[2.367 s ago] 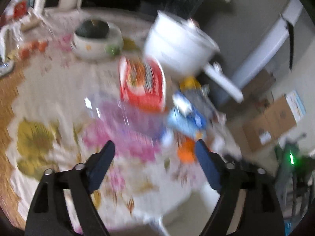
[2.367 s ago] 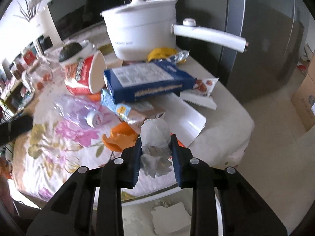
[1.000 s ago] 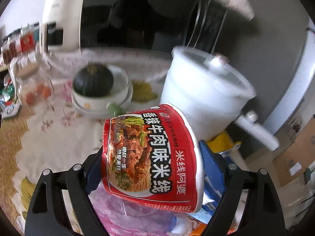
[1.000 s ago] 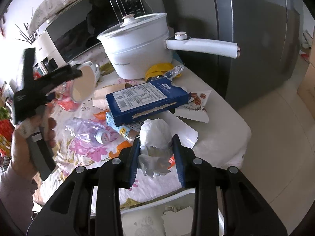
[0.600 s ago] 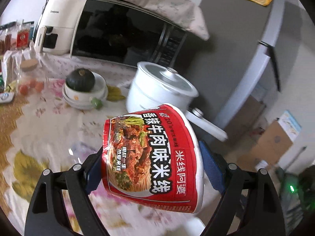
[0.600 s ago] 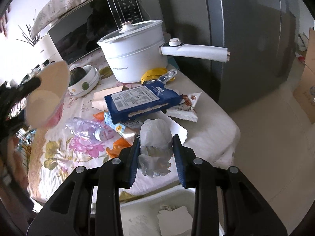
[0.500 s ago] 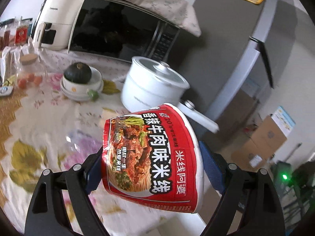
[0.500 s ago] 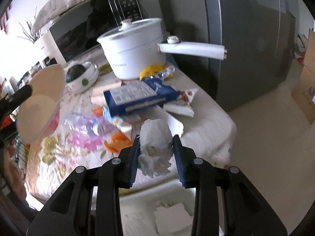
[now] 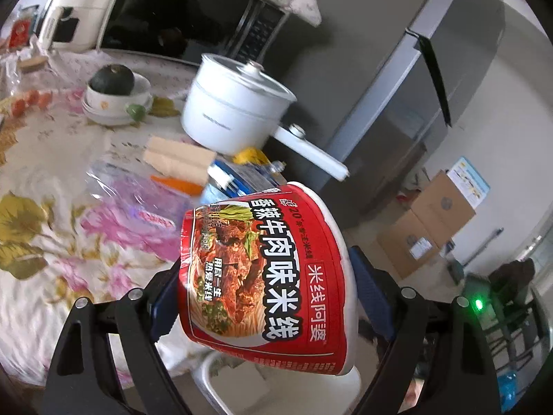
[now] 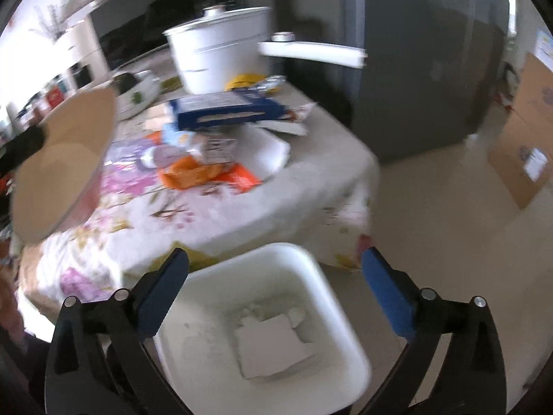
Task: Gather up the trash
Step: 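Drop the tissue into the bin with the right gripper while the left gripper drops the noodle cup in, then grasp the clear plastic water bottle with the left gripper, then lift the bottle with the left gripper while the right gripper grasps the blue box, then raise the blue box with the right gripper while the left gripper holds the bottle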
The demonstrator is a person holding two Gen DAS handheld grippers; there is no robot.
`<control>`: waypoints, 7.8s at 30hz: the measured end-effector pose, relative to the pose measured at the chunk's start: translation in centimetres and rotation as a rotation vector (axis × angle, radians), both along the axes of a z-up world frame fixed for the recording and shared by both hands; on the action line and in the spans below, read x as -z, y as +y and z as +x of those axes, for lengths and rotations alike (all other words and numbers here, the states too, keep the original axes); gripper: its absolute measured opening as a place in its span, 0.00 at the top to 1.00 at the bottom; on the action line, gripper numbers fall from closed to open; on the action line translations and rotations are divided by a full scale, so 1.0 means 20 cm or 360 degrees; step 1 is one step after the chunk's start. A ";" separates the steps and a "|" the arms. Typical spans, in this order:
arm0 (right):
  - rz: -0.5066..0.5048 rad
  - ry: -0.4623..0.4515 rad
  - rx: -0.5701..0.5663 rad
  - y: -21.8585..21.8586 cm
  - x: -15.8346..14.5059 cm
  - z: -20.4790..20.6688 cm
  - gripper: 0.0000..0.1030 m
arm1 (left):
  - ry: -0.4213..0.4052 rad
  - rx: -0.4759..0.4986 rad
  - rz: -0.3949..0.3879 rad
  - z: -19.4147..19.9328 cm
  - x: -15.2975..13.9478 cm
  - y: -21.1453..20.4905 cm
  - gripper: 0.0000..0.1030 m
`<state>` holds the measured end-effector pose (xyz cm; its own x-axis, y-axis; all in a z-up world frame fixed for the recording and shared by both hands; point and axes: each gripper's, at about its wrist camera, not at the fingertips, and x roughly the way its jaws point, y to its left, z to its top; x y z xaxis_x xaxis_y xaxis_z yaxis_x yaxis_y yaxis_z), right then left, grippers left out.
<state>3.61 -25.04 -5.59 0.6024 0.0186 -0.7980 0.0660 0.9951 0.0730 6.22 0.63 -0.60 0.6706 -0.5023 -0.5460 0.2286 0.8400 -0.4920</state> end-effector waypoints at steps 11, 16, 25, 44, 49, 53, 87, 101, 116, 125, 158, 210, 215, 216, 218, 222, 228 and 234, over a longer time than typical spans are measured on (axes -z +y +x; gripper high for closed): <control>-0.0128 -0.0089 0.0369 -0.23 -0.02 0.01 0.07 | 0.0127 0.0323 0.0137 -0.12 0.12 -0.28 0.18; -0.0132 -0.0096 0.0397 -0.25 -0.02 0.02 0.07 | 0.0242 0.0448 0.0223 -0.15 0.24 -0.40 0.18; -0.0154 -0.0088 0.0362 -0.21 -0.02 0.04 0.07 | 0.0569 0.0666 0.0404 -0.18 0.55 -0.59 0.18; -0.0093 -0.0035 0.0306 -0.15 0.00 0.08 0.07 | 0.0578 0.0400 0.0273 -0.02 0.44 -0.32 0.12; -0.0083 -0.0022 0.0281 -0.12 0.00 0.09 0.07 | 0.0565 0.0194 0.0188 0.12 0.40 -0.17 0.12; -0.0084 -0.0014 0.0260 -0.10 0.01 0.09 0.07 | 0.0602 -0.0052 0.0068 0.25 0.37 0.02 0.12; 0.0200 0.0119 0.0184 0.04 0.07 0.28 0.07 | 0.0726 -0.0948 -0.0012 0.92 0.60 0.37 0.21; 0.1140 0.0204 0.0239 -0.03 0.12 0.54 0.07 | 0.0427 -0.0672 -0.0136 0.74 0.35 0.43 0.45; 0.1592 0.0331 0.0310 0.08 0.29 0.98 0.16 | 0.0136 -0.0522 -0.0111 0.48 0.03 0.54 0.51; 0.1615 0.0329 0.0344 0.15 0.38 1.11 0.24 | 0.0142 -0.0459 -0.0045 0.46 0.05 0.53 0.51; 0.1357 0.0067 0.0002 0.31 0.10 1.07 0.79 | 0.0166 -0.0448 -0.0074 0.45 0.07 0.57 0.51; 0.1615 0.0079 0.0479 -0.30 0.21 1.01 0.44 | 0.0264 -0.0424 -0.0191 0.46 0.11 0.66 0.51; 0.1732 0.0157 0.0344 -0.10 0.24 1.11 0.44 | 0.0279 -0.0400 -0.0186 0.48 0.13 0.63 0.51; 0.1719 0.0191 0.0315 -0.04 0.26 1.14 0.44 | 0.0280 -0.0397 -0.0182 0.48 0.13 0.62 0.51; 0.1638 0.0227 0.0322 0.02 0.28 1.15 0.44 | 0.0283 -0.0397 -0.0182 0.48 0.14 0.63 0.51; 0.1613 0.0294 0.0406 0.06 0.38 1.21 0.44 | 0.0300 -0.0402 -0.0191 0.49 0.15 0.65 0.51; 0.1527 0.0318 0.0424 0.14 0.43 1.32 0.35 | 0.0326 -0.0411 -0.0196 0.51 0.18 0.67 0.51; 0.1522 0.0292 0.0512 0.20 0.48 1.42 0.24 | 0.0353 -0.0417 -0.0189 0.53 0.21 0.69 0.51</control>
<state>31.98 -21.00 -15.18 0.5613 0.5546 -0.6143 0.4099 0.4586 0.7885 16.91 14.48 -4.79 0.6566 -0.3978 -0.6408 -0.1102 0.7898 -0.6033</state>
